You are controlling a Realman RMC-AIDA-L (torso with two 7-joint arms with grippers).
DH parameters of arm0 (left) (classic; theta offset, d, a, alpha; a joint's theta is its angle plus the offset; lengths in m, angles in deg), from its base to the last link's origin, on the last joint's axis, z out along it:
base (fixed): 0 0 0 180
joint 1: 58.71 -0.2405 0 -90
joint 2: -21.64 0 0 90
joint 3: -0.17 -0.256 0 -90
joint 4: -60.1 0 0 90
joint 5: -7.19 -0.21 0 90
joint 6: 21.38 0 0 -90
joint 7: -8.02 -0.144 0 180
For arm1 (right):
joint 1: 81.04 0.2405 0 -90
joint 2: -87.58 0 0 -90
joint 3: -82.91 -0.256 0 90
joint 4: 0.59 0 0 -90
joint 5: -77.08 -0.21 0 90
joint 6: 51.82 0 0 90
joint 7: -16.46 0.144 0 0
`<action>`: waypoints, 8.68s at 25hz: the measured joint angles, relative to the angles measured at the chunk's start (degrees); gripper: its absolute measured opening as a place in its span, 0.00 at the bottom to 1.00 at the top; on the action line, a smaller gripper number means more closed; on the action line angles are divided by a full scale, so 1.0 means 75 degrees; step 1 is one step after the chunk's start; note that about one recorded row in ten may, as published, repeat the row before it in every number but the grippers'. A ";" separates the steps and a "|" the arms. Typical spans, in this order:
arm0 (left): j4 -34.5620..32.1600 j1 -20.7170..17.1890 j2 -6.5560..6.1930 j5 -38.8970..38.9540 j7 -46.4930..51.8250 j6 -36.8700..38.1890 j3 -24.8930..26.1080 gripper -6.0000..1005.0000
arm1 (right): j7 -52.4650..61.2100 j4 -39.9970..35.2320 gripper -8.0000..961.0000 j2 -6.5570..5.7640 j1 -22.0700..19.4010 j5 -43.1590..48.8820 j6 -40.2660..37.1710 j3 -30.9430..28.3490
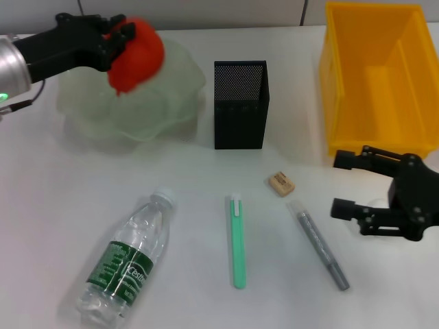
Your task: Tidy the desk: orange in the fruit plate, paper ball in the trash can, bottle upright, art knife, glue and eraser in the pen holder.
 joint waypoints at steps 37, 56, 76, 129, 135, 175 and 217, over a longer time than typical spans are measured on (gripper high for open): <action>-0.0208 -0.2620 -0.0091 0.1122 -0.0513 0.2276 -0.0734 0.78 | 1.0364 -0.5339 0.86 0.0036 0.1671 0.6225 0.1552 0.5742; -0.0244 -0.2739 -0.0095 0.1167 -0.0474 0.2682 -0.0698 0.76 | 1.0751 -0.7405 0.56 -0.0002 0.1917 0.6278 0.0805 0.4158; -0.5528 -0.4159 -0.0011 0.1036 0.3526 0.2010 -0.3979 0.74 | 0.8898 -0.6283 0.77 0.0017 0.1085 0.3943 0.4282 0.3137; -0.6935 -0.2442 0.0017 -0.5652 1.2425 0.0400 -0.9657 0.57 | 0.0999 -0.1852 0.88 0.0031 -0.1035 -0.0611 0.2351 0.3418; -0.7397 -0.3298 -0.0034 -0.3608 0.9852 0.0136 -0.8114 0.46 | 0.1008 -0.1853 0.88 0.0019 -0.1045 -0.0611 0.2327 0.3375; -0.3800 -0.3893 -0.0043 0.1975 0.1285 0.2083 -0.3179 0.45 | 0.1610 -0.2049 0.87 0.0018 -0.0799 -0.0608 0.2158 0.3441; -0.0134 -0.3822 -0.0067 0.1347 -0.2180 0.4107 -0.2191 0.78 | 1.3180 -0.6024 0.87 0.0112 0.2865 0.4800 0.2897 0.8782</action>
